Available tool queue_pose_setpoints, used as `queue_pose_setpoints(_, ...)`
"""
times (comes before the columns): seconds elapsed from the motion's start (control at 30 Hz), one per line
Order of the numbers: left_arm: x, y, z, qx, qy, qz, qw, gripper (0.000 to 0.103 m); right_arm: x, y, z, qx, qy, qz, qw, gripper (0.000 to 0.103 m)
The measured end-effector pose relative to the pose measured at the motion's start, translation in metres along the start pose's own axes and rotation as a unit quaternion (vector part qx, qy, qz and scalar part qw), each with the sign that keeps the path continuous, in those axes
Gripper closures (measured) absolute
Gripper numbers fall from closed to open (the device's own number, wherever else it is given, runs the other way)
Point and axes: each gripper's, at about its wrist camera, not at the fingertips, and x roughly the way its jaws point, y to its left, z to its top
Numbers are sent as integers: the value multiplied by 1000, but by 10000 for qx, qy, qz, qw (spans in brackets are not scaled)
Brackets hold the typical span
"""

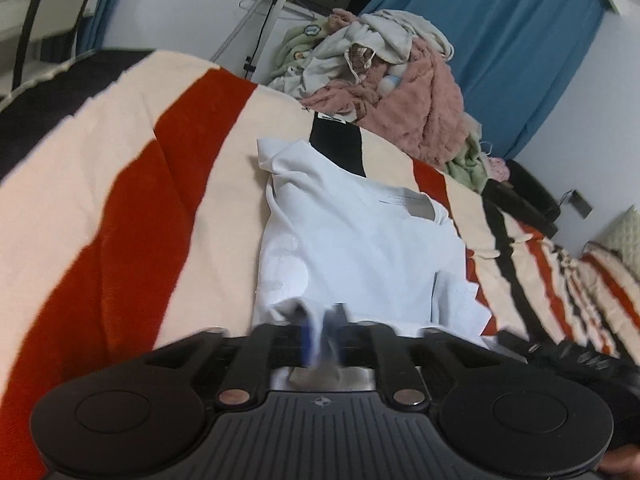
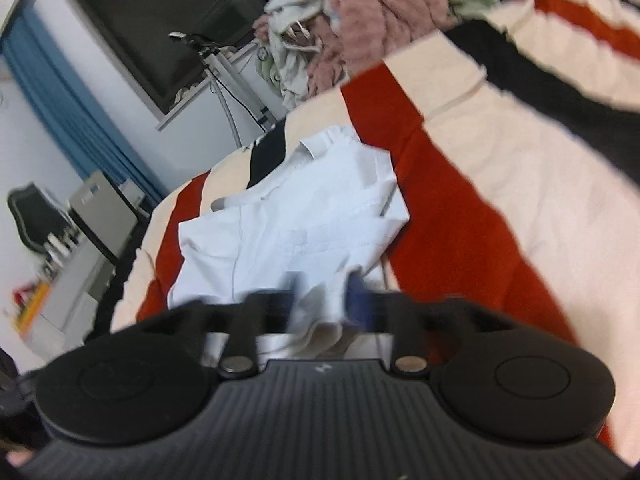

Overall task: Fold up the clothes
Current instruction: 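Fold the hem with both grippers toward the collar, then release the hem and lift both grippers above the folded shirt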

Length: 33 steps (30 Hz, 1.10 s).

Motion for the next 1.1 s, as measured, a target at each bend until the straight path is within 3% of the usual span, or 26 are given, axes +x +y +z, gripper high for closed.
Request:
queue_pose_setpoints(0.03,-8,-6,-3,169,-139,186,9996,29,-11,5,-1,-137,-188,1,9997,17)
queue_pose_setpoints(0.07,-17,-12,-5,337,-301,358,9983,25,-22,10,-3,-259,-380,4,9989,13)
queue_pose_setpoints(0.13,-37,-24,-8,608,-540,490,9955,23,-38,19,-4,-540,-563,-11,9970,14)
queue_pose_setpoints(0.27,-74,-37,-12,647,-775,354,9943,22,-76,34,-10,-1085,-961,-94,9894,14)
queue_pose_setpoints(0.57,-161,-68,-50,1148,-1142,381,9861,18,-139,56,-45,-1613,-1133,-19,9804,14)
queue_pose_setpoints(0.73,-187,-74,-85,1388,-1061,410,9838,18,-161,68,-66,-1758,-1185,6,9773,14)
queue_pose_setpoints(0.87,-198,-64,-102,1150,-870,298,9891,17,-175,74,-78,-1936,-1309,-31,9723,16)
queue_pose_setpoints(0.9,-199,-60,-104,1039,-791,237,9912,17,-177,74,-80,-1925,-1321,-80,9723,30)
queue_pose_setpoints(0.97,-199,-51,-108,802,-612,96,9949,17,-182,74,-83,-1900,-1343,-180,9724,35)
queue_pose_setpoints(1.07,-196,-37,-110,353,-325,-215,9986,17,-187,67,-84,-1573,-1375,-169,9778,31)
queue_pose_setpoints(1.1,-193,-32,-110,153,-202,-340,9991,17,-187,64,-82,-1439,-1385,-176,9797,15)
